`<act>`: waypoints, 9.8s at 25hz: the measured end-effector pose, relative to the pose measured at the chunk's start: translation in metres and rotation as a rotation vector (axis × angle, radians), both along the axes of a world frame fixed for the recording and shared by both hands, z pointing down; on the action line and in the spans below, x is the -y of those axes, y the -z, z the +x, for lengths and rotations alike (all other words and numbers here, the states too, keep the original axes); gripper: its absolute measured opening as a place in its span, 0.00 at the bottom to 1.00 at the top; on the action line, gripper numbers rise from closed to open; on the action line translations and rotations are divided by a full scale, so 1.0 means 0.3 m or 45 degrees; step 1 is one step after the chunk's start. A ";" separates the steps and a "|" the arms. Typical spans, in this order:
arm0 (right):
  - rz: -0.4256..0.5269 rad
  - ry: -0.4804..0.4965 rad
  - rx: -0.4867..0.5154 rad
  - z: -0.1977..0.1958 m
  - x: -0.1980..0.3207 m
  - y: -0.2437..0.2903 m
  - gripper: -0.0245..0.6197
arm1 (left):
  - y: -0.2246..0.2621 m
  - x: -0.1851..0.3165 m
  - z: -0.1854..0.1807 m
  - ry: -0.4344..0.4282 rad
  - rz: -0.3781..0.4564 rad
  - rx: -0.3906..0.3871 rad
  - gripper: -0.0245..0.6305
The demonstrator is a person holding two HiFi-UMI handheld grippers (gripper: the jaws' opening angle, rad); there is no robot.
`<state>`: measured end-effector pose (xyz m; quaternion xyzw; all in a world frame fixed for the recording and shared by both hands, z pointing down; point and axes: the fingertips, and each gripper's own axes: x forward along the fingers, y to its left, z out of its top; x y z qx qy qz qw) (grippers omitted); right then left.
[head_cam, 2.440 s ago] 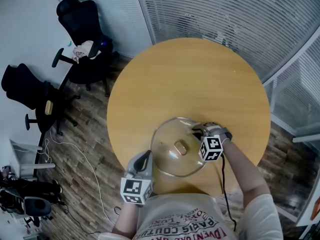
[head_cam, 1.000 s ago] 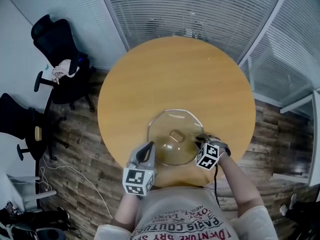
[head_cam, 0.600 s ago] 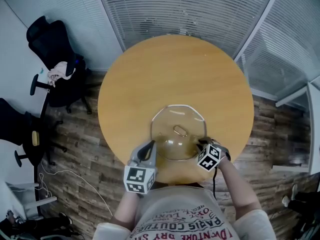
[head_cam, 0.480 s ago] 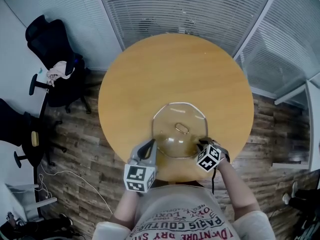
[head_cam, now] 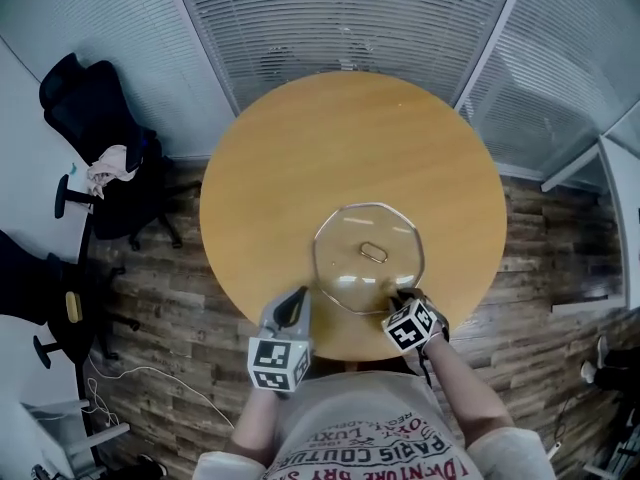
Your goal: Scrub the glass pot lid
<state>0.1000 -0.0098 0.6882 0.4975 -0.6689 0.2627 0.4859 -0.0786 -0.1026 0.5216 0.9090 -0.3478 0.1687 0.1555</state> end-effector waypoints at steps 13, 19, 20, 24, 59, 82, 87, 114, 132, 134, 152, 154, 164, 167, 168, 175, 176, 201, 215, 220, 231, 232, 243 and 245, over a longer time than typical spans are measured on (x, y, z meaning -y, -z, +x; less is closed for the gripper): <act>0.017 -0.084 0.069 -0.173 0.039 0.015 0.14 | 0.015 0.039 -0.125 -0.027 0.022 -0.013 0.05; 0.017 -0.050 0.091 -0.236 0.069 0.016 0.14 | 0.017 0.071 -0.164 -0.010 0.023 -0.030 0.05; 0.015 -0.043 0.097 -0.246 0.073 0.016 0.14 | 0.016 0.076 -0.167 -0.009 0.023 -0.031 0.05; 0.011 -0.011 0.133 -0.292 0.091 0.015 0.14 | 0.014 0.095 -0.175 -0.007 0.023 -0.035 0.05; 0.009 0.143 0.160 0.161 0.594 0.080 0.14 | -0.058 0.150 -0.108 0.411 -0.089 0.022 0.05; -0.105 0.492 0.053 -0.074 0.700 0.032 0.14 | -0.018 0.169 -0.190 0.511 -0.029 -0.001 0.05; -0.146 0.591 0.062 -0.170 0.680 0.041 0.14 | 0.000 0.165 -0.235 0.529 -0.019 -0.018 0.05; -0.170 1.282 -0.164 -0.313 0.364 0.028 0.14 | 0.022 0.078 -0.301 0.552 0.004 -0.054 0.05; -0.291 1.378 0.017 -0.198 0.131 0.042 0.14 | 0.000 0.056 -0.190 0.487 -0.057 -0.105 0.05; -0.328 1.376 0.039 -0.185 0.106 0.042 0.14 | -0.001 0.059 -0.164 0.470 -0.058 -0.105 0.05; 0.038 0.705 0.387 -0.156 0.525 0.298 0.14 | 0.064 0.115 -0.106 0.470 0.003 -0.057 0.05; 0.050 0.679 0.315 -0.111 0.590 0.271 0.14 | 0.061 0.121 -0.110 0.481 -0.002 -0.057 0.05; -0.100 0.463 0.090 0.118 0.739 0.032 0.14 | 0.001 0.139 -0.161 0.533 -0.071 -0.016 0.05; -0.146 0.318 0.122 0.129 0.745 0.006 0.14 | -0.014 0.140 -0.172 0.544 -0.093 -0.008 0.05; -0.141 0.269 0.121 0.132 0.756 0.003 0.14 | -0.020 0.140 -0.177 0.548 -0.097 -0.007 0.05; -0.109 0.233 0.088 0.104 0.813 -0.010 0.14 | -0.061 0.158 -0.167 0.546 -0.118 -0.013 0.05; -0.114 0.238 0.081 0.097 0.812 -0.010 0.14 | -0.061 0.157 -0.168 0.543 -0.117 -0.015 0.05; -0.153 0.697 -0.107 -0.266 0.779 -0.006 0.14 | -0.122 0.079 -0.358 0.687 -0.157 -0.070 0.05; -0.074 1.032 -0.209 -0.401 0.651 -0.002 0.14 | -0.076 0.020 -0.374 0.653 -0.134 -0.080 0.05; -0.064 1.149 -0.250 -0.429 0.579 -0.011 0.14 | -0.065 0.009 -0.379 0.652 -0.112 -0.079 0.05; -0.020 1.323 -0.265 -0.464 0.421 -0.010 0.14 | -0.056 -0.048 -0.372 0.660 -0.114 -0.073 0.05; -0.024 1.335 -0.256 -0.469 0.408 -0.010 0.14 | -0.057 -0.049 -0.372 0.659 -0.116 -0.073 0.05; 0.009 1.399 -0.207 -0.460 0.269 0.000 0.14 | -0.091 -0.089 -0.328 0.624 -0.152 -0.076 0.05; -0.005 1.416 -0.206 -0.452 0.241 -0.008 0.14 | -0.094 -0.091 -0.312 0.608 -0.150 -0.077 0.05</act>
